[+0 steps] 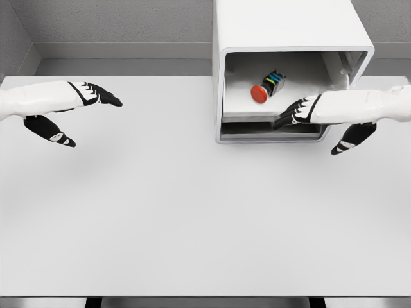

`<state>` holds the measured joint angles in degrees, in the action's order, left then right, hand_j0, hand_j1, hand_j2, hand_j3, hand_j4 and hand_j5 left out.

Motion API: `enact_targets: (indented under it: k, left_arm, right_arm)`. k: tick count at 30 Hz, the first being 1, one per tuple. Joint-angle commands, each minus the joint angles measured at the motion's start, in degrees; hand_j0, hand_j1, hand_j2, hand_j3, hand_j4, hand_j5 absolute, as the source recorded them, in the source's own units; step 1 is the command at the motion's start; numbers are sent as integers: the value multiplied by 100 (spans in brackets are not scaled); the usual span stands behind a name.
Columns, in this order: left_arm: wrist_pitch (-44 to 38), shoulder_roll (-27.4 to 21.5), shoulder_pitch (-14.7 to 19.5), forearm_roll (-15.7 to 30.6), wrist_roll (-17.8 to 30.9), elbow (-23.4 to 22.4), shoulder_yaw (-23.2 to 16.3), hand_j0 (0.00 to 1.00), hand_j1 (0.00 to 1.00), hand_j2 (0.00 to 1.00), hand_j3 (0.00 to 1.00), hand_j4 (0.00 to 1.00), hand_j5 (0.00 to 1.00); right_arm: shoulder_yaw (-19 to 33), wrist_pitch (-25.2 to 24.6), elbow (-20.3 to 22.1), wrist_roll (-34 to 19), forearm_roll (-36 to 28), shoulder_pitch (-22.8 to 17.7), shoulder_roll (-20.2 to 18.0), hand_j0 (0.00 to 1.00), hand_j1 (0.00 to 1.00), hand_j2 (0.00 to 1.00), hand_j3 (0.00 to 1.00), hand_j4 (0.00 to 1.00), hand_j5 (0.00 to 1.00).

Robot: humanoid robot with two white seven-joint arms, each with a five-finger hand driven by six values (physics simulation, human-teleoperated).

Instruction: Slide open multi-storey tabletop storage cabinets and put open load switch and slide close multi-storey tabletop storage cabinets

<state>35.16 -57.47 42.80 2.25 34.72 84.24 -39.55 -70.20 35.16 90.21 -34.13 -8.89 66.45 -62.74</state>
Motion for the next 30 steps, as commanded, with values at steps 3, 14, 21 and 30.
enact_targets:
  k: [3,14,21,30]
  left_arm:
    - [-16,-9,-17,39,-9,-4,0,100,100,100,100,100,100]
    - [-16,-9,-88,39,-9,5,0,100,100,100,100,100,100]
    - [-16,-9,-88,39,0,5,8,100,100,100,100,100,100]
    - [-16,-9,-132,30,0,-21,17,100,100,100,100,100,100]
  right_arm:
    - [-12,-16,269,-6,62,-79,-90,100,100,100,100,100,100]
    - [-12,-16,217,-6,282,-193,-19,100,100,100,100,100,100]
    - [-20,-16,217,-6,414,-334,-46,100,100,100,100,100,100]
    - [-29,-16,146,240,388,-817,-432,100,100,100,100,100,100]
